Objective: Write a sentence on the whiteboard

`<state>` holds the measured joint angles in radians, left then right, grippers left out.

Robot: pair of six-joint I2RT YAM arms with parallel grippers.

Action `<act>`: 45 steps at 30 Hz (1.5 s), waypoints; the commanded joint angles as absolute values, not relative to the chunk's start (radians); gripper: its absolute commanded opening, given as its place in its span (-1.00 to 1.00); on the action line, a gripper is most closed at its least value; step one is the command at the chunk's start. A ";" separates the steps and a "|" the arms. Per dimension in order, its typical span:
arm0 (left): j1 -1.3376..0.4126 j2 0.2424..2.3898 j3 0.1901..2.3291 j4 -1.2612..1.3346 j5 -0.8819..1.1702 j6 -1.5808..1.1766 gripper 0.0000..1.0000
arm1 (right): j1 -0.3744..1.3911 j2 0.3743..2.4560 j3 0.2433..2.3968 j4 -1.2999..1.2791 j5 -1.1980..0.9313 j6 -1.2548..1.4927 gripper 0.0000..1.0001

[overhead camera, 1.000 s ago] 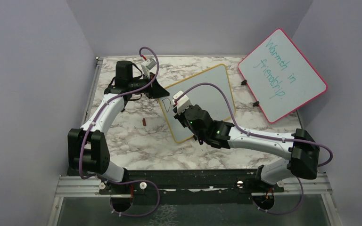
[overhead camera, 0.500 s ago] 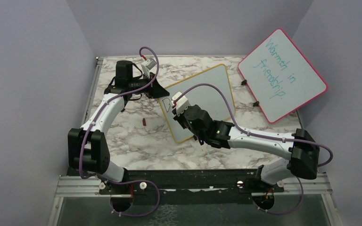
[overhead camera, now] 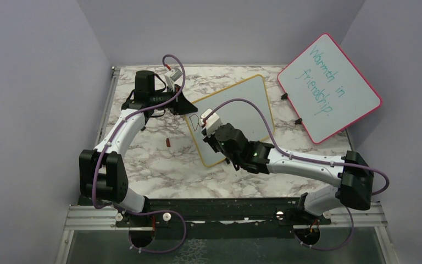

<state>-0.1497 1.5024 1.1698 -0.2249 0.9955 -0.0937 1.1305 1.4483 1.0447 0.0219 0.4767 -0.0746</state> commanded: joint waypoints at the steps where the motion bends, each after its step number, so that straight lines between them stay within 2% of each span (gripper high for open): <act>1: -0.146 1.549 1.151 -0.284 0.831 -0.005 -1.00 | 1.123 1.432 1.027 -0.045 0.478 -0.059 -0.99; 24: -0.146 1.551 1.153 -0.289 0.833 -0.005 -1.00 | 1.123 1.427 1.011 -0.009 0.588 -0.072 -0.99; 45: -0.146 1.551 1.155 -0.290 0.835 -0.005 -1.00 | 1.099 1.365 0.979 0.123 0.578 -0.133 -0.99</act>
